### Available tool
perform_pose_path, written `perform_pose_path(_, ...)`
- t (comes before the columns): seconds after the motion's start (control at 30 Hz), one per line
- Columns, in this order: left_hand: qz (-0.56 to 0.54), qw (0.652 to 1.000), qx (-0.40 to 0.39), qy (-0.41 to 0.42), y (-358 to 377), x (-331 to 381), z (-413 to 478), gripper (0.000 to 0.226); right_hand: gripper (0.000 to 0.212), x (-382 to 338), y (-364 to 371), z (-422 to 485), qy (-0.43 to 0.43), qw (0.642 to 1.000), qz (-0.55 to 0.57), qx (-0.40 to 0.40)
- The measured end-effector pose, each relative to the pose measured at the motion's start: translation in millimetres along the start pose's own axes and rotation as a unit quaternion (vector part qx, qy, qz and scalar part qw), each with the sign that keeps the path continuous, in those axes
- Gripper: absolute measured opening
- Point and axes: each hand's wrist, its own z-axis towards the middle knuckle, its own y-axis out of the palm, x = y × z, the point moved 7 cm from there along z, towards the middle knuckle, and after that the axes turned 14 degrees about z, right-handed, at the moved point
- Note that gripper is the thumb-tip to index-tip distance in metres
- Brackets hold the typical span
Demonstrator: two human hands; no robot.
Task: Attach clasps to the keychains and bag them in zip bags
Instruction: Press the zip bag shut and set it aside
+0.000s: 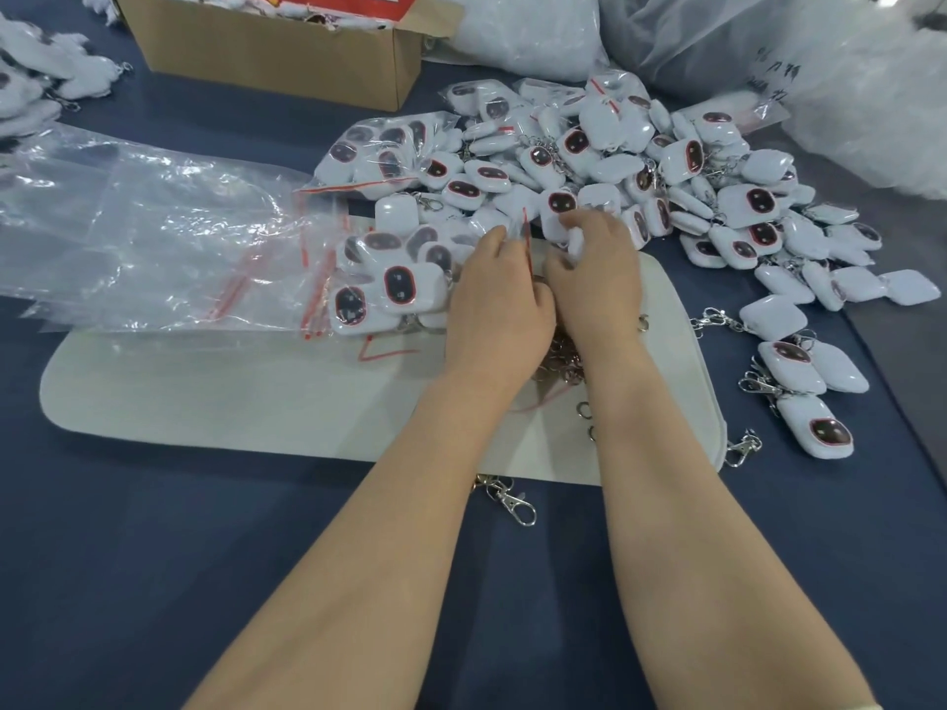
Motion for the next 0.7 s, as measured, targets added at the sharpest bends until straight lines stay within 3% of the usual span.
perform_pose_path(0.13, -0.005, 1.0, 0.0, 0.0, -0.4, 0.2, -0.3, 0.034, 0.041, 2.8, -4.9, -0.8, 0.021, 0.999, 0.029, 0.037)
perform_pose_path(0.33, -0.01, 1.0, -0.001, 0.0, -1.9, 0.2, -0.2, 0.028, 0.034, -1.9, -18.8, -6.4, 0.023, 0.962, 0.233, 0.14)
perform_pose_path(0.5, -0.015, 1.0, 0.001, 0.003, -4.0, 1.0, -0.4, 0.026, 0.022, -10.4, -16.0, -5.9, 0.03, 0.933, 0.341, 0.109)
perform_pose_path(0.7, -0.015, 1.0, -0.003, -0.001, -5.3, 1.6, 0.0, 0.029, 0.015, 2.7, -2.6, 0.3, 0.128, 0.85, 0.506, 0.07)
